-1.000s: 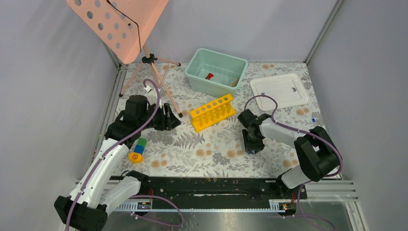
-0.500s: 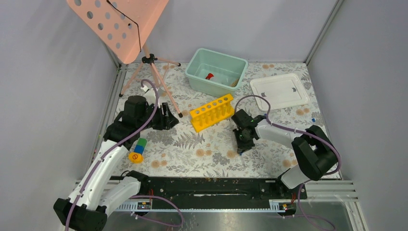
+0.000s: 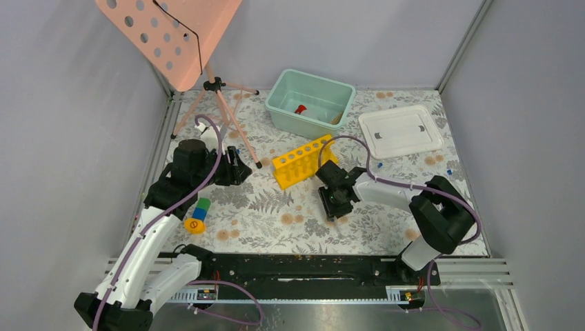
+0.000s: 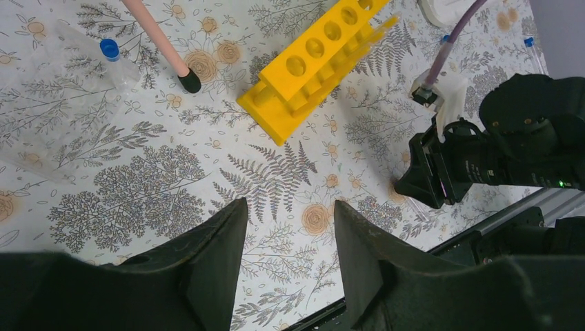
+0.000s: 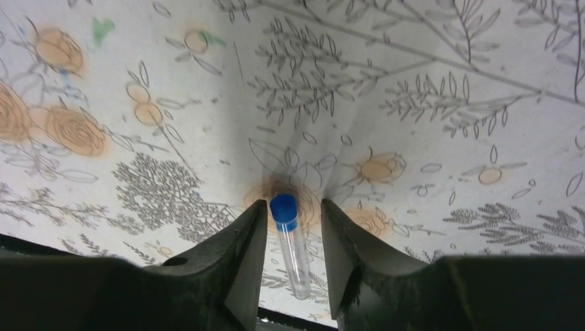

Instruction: Organize the chemistry lab equipment

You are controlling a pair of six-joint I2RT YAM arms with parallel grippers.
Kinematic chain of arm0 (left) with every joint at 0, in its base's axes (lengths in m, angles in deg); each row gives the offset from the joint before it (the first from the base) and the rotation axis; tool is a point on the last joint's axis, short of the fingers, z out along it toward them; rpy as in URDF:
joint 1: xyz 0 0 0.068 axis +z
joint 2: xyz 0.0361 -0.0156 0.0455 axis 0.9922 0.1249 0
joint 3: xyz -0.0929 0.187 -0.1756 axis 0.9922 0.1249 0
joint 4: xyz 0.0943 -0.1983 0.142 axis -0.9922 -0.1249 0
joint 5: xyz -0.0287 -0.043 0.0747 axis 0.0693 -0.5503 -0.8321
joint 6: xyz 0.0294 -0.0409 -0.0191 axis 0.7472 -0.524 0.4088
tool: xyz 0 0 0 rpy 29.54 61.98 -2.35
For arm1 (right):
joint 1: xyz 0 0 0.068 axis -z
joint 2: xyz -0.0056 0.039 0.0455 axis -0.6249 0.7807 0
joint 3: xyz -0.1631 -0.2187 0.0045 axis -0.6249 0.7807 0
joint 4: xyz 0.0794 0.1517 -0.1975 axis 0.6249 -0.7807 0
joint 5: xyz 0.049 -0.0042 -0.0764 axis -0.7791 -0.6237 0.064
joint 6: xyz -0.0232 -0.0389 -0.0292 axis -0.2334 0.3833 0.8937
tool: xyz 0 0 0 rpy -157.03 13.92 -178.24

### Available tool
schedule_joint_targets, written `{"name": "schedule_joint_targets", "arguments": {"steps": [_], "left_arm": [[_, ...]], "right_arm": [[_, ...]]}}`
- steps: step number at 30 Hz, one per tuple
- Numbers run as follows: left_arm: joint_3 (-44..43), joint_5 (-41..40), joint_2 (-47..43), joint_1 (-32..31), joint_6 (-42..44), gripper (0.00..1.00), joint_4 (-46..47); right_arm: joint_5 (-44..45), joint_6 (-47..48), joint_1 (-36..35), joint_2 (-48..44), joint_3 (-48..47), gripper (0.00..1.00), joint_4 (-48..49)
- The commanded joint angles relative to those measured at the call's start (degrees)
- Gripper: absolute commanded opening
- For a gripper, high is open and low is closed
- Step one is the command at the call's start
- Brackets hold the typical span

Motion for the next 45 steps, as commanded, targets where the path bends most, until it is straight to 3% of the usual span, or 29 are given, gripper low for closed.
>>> {"name": "schedule_joint_targets", "arguments": {"steps": [1, 15, 22, 30, 36, 45], "left_arm": [[0.35, -0.84, -0.31, 0.04, 0.31, 0.50, 2.33], [0.79, 0.06, 0.56, 0.06, 0.17, 0.51, 2.42], [1.13, 0.47, 1.07, 0.07, -0.22, 0.51, 2.62], [1.84, 4.59, 3.51, 0.05, -1.34, 0.51, 3.17], [2.43, 13.14, 4.11, 0.00, -5.86, 0.51, 4.92], [2.63, 22.33, 5.91, -1.35, -14.16, 0.51, 11.77]], "right_arm": [[3.95, -1.45, -1.94, -4.37, 3.85, 0.42, -1.71], [8.74, -6.06, -7.64, -10.94, 10.55, 0.28, -2.30], [8.39, -5.14, -7.98, -13.62, 12.27, 0.23, 2.25], [6.83, -1.83, -7.93, -17.93, 14.73, 0.17, 10.15], [5.94, 5.41, -7.97, -21.75, 13.85, 0.15, 15.45], [-7.25, 12.24, -7.97, -30.92, 20.12, 0.18, 37.91]]}}
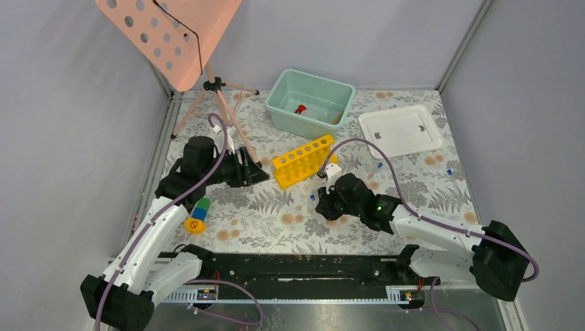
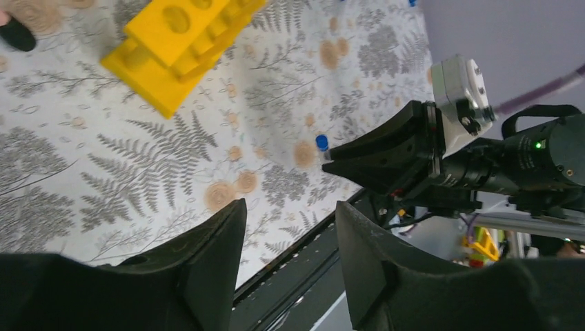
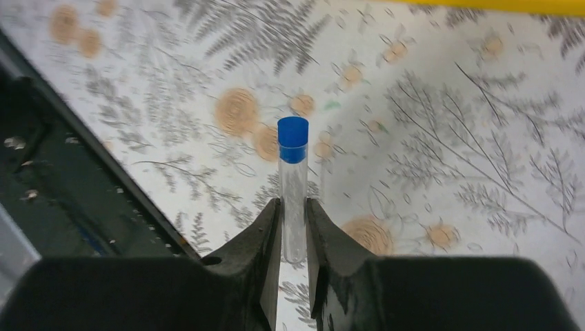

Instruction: Organize the chemistry lab equipment

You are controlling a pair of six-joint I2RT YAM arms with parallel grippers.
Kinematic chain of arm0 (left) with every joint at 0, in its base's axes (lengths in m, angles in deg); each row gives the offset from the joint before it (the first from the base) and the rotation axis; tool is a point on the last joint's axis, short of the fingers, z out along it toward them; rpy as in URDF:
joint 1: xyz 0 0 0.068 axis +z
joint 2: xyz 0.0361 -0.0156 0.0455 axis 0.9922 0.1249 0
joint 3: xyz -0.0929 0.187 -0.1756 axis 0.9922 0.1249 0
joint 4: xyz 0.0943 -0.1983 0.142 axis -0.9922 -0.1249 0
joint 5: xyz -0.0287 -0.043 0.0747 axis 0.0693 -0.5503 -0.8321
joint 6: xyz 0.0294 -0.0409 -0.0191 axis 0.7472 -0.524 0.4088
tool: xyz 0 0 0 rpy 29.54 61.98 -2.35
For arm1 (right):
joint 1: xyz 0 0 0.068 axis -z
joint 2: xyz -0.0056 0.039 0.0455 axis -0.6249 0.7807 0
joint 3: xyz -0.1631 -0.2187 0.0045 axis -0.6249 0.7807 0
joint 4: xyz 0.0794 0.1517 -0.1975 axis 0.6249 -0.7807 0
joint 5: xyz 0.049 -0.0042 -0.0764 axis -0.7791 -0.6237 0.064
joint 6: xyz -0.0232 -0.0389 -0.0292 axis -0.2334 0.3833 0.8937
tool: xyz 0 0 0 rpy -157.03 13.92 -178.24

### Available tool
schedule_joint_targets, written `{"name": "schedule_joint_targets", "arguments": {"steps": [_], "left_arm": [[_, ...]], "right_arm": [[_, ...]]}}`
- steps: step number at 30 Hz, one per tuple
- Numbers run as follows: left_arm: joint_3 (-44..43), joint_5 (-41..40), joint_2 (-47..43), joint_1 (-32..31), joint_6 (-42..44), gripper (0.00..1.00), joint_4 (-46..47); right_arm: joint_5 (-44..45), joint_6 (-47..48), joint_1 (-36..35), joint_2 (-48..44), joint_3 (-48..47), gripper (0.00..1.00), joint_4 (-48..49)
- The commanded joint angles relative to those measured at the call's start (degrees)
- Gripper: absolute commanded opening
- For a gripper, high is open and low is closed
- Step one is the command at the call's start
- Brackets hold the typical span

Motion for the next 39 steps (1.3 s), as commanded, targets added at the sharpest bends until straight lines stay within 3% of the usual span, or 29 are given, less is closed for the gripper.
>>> {"name": "schedule_joint_targets", "arguments": {"steps": [1, 8, 18, 39], "left_arm": [[-0.49, 5.85, 2.25, -1.57, -4.58, 0.51, 6.93], [-3.10, 4.54, 9.55, -9.95, -7.41, 0.52, 11.17], [-5.42, 1.36, 19.29, -18.58, -10.44, 0.51, 14.90], [-3.88, 2.06, 25.06, -22.43, -11.75, 0.39, 17.36]], "right_arm": [[-9.39, 3.97, -0.53, -5.08, 4.62, 0.18, 17.30], [-12.96, 4.45, -0.52, -6.90, 11.13, 0.18, 27.52], [-10.80, 4.70, -0.52, -12.86, 14.12, 0.18, 27.70], [-9.28, 4.57, -0.48, -14.33, 15.14, 0.17, 28.01]]}}
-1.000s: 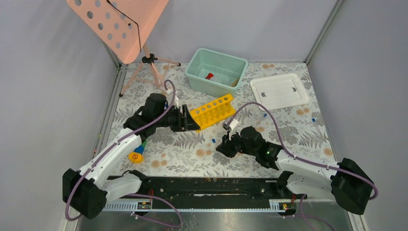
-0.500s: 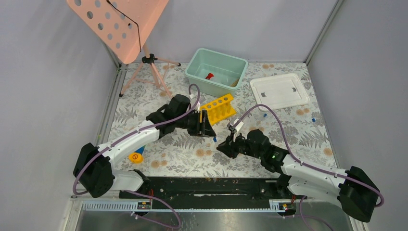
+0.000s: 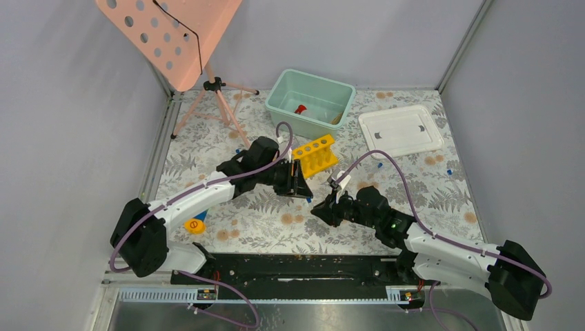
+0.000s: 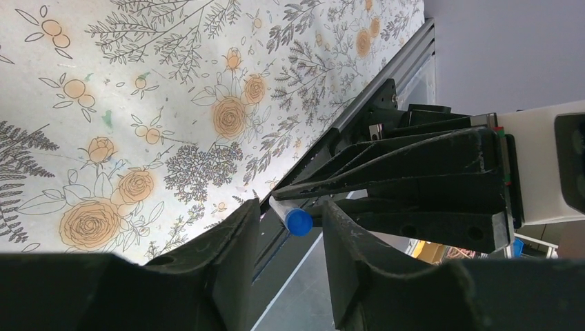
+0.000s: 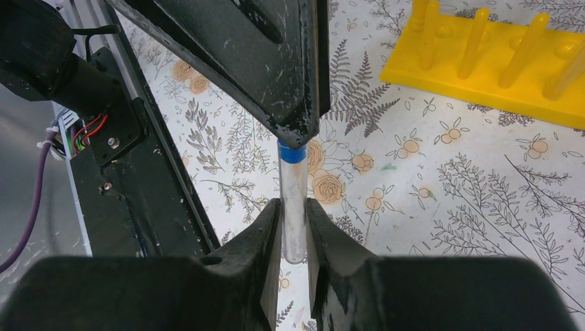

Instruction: Organize the chemistry lab equipment

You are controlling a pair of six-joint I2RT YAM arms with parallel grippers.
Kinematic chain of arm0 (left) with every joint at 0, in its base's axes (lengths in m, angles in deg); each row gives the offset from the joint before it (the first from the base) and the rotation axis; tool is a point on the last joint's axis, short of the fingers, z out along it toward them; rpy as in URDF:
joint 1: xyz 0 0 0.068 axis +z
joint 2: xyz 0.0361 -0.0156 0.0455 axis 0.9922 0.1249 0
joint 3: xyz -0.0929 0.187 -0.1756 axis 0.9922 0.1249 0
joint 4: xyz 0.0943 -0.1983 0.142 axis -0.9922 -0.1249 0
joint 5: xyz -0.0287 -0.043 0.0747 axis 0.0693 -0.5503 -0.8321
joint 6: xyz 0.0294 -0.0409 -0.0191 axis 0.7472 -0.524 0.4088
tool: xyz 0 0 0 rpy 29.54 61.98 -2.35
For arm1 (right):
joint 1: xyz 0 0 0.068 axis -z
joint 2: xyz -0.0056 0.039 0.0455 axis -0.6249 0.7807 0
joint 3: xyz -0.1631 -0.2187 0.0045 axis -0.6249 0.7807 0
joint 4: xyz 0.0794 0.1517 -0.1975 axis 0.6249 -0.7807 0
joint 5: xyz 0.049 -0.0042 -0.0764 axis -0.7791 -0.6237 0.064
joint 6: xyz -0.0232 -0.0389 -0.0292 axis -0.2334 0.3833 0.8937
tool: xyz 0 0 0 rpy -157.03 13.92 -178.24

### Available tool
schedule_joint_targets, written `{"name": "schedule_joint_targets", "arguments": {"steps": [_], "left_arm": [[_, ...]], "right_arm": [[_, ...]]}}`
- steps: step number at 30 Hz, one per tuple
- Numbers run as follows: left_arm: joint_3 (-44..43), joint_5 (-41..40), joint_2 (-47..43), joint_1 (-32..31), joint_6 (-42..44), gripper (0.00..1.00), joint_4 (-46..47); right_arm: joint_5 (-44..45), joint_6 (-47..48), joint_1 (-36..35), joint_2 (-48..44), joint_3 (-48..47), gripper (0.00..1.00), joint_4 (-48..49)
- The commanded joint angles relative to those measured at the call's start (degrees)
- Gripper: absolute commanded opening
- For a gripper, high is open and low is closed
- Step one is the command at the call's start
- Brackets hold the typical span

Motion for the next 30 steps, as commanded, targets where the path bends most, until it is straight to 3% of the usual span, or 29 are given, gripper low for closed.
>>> {"name": "schedule_joint_targets", "arguments": {"steps": [1, 7, 11, 16, 23, 28, 30], "left_arm": [[0.02, 0.00, 0.21, -0.51, -0.45, 0.38, 2.89], [0.05, 0.69, 0.65, -0.67, -0.32, 0.25, 2.84], [-0.22, 0.56, 0.56, -0.70, 0.18, 0.25, 1.87], [-0.25, 0.68, 0.86, -0.68, 0.95, 0.31, 1.11], [-0.24, 0.31, 0.48, -0.67, 1.05, 0.17, 1.01], [-1.20, -3.09, -0.96, -0.68, 1.67, 0.14, -1.50], [-1.93, -6.00, -2.11, -0.60, 2.34, 0.14, -3.59]], "right_arm": [[1.53, 0.79, -0.43, -0.79, 0.33, 0.17, 2.69], [2.15, 0.70, -0.44, -0.51, 0.44, 0.17, 2.71], [2.59, 0.39, -0.38, 0.00, 0.10, 0.17, 2.46], [2.48, 0.16, -0.43, 0.22, 0.11, 0.18, 2.55], [2.57, 0.06, -0.40, 0.36, 0.08, 0.19, 2.71], [3.09, -0.26, -0.42, 0.46, -0.03, 0.34, 2.56], [3.65, -0.44, -0.44, 0.11, 0.06, 0.45, 2.35]]}}
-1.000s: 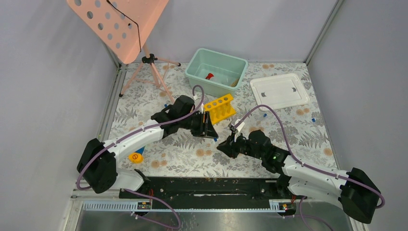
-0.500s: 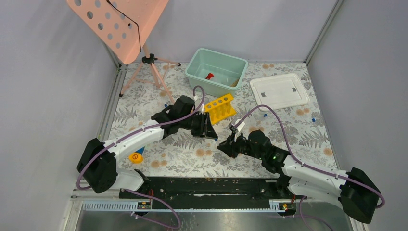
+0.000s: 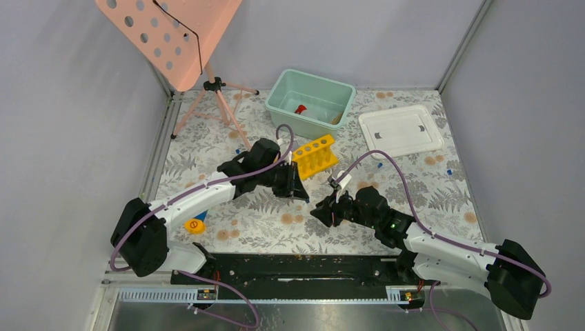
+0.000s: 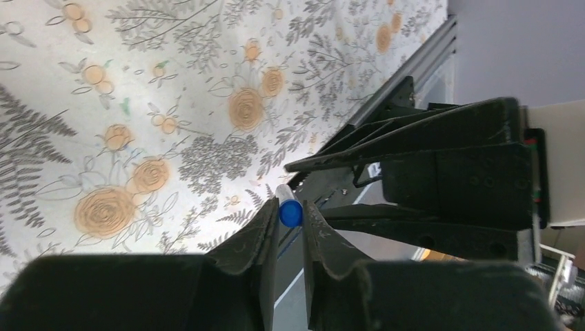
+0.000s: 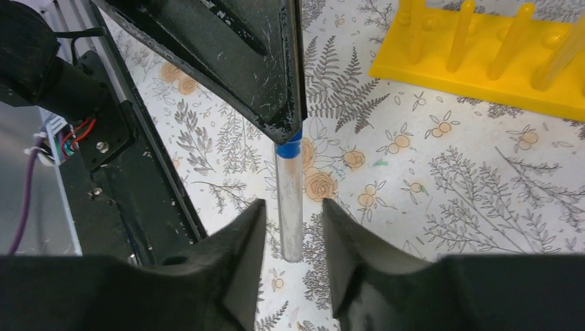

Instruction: Organize the chemistry lab equipment

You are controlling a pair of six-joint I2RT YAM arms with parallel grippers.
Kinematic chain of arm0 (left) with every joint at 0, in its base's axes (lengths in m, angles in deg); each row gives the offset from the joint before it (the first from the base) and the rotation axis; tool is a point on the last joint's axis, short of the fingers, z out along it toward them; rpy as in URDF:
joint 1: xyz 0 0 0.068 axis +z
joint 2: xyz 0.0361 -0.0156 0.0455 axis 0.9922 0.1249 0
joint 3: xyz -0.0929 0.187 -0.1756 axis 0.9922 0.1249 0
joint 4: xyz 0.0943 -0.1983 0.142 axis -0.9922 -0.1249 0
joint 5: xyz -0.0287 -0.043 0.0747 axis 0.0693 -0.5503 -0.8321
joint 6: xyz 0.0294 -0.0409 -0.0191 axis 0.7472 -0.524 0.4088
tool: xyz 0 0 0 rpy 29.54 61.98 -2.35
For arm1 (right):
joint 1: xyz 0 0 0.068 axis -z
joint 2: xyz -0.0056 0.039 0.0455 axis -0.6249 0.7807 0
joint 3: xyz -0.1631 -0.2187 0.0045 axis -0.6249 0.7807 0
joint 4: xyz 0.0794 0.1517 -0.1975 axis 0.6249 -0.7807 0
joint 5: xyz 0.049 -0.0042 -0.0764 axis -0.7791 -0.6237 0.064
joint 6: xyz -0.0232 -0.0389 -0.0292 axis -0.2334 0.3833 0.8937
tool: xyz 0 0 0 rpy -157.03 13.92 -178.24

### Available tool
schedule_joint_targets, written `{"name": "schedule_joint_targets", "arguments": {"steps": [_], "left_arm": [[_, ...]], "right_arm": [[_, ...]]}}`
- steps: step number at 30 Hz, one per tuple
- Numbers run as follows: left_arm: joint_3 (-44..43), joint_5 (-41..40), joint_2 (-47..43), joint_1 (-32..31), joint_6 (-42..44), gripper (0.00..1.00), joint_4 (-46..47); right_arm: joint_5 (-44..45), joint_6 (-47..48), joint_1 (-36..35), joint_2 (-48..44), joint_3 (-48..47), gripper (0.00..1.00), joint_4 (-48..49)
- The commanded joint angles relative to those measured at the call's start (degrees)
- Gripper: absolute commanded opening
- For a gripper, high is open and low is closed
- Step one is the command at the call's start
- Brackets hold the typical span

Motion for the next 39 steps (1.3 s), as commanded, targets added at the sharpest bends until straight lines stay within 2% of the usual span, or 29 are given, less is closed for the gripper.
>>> {"name": "schedule_joint_targets", "arguments": {"steps": [1, 6, 7, 14, 19, 26, 39], "left_arm": [[-2.55, -7.32, -3.51, -0.13, 2.06, 0.13, -3.69], [-4.32, -19.13, -8.97, 1.99, 3.08, 0.13, -10.91], [-4.13, -20.97, -10.47, 3.15, 3.05, 0.13, -12.28], [-4.63, -42.05, -20.88, 11.15, 6.72, 0.16, -21.64], [-3.98, -49.50, -23.91, 17.52, 9.47, 0.16, -22.00], [-4.72, -49.70, -17.94, 23.32, 10.31, 0.16, -18.30], [-7.16, -55.36, -5.00, 24.33, 8.17, 0.16, -12.01]], "right_arm": [[2.56, -0.27, -0.45, -0.74, -0.01, 0.52, 2.09], [4.71, -0.98, -0.43, -1.82, 0.34, 0.96, 1.70], [5.20, -1.11, -0.42, -2.06, 0.43, 0.99, 1.62], [6.19, -1.46, -0.44, -3.18, 0.74, 0.99, 1.45], [5.64, -1.54, -0.44, -3.71, 0.92, 0.99, 1.62], [5.50, -1.39, -0.42, -5.66, 1.56, 0.99, 1.48], [5.37, -1.30, -0.38, -7.62, 1.62, 0.99, 0.71]]}}
